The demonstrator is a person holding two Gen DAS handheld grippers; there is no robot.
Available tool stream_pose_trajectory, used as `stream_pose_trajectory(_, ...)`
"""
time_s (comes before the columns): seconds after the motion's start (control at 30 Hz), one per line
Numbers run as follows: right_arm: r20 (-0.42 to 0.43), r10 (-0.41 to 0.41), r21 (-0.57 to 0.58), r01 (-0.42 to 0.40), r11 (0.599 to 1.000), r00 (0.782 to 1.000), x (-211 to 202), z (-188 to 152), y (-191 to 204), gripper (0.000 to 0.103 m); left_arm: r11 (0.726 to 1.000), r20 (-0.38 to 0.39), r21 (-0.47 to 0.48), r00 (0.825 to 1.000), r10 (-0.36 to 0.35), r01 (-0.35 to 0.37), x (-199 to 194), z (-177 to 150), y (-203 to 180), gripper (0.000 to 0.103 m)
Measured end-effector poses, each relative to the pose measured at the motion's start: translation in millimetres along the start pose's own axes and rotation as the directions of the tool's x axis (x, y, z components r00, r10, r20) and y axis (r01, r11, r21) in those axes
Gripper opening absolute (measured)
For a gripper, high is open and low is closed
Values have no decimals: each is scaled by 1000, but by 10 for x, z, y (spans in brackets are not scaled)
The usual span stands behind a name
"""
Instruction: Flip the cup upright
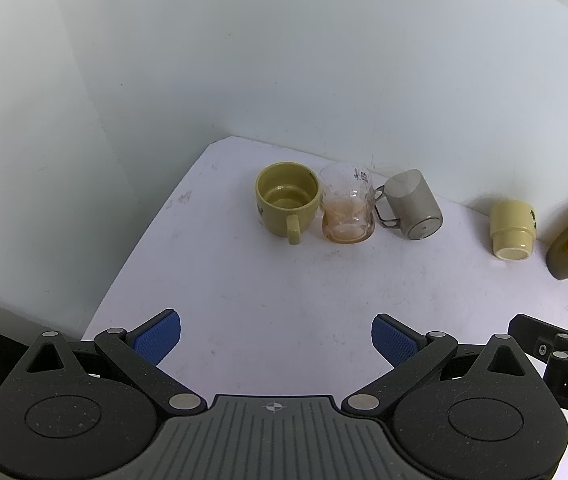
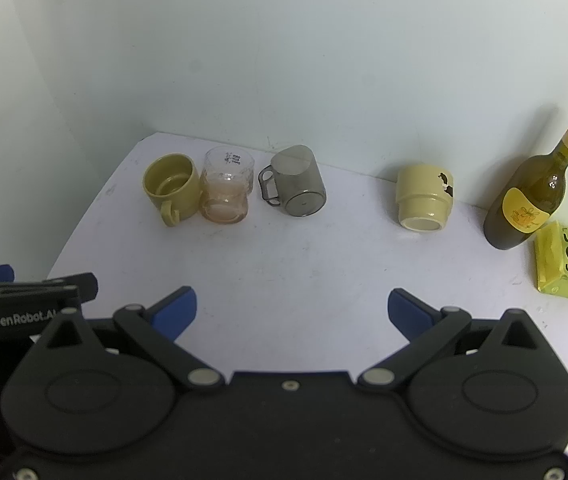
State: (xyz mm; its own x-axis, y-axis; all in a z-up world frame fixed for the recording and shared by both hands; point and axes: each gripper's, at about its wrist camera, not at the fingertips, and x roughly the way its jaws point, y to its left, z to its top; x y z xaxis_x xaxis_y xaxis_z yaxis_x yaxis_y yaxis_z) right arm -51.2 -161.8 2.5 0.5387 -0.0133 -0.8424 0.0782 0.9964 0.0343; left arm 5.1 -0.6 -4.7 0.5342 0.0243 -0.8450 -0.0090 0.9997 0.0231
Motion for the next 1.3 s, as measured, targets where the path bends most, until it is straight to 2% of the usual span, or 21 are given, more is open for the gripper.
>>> stream_pose_trajectory(1.3,4,11,11,-11,1000,1000,-46,-30,-18,103,1000,-14,-5,1000,-2,2,-2,-31,-15,103)
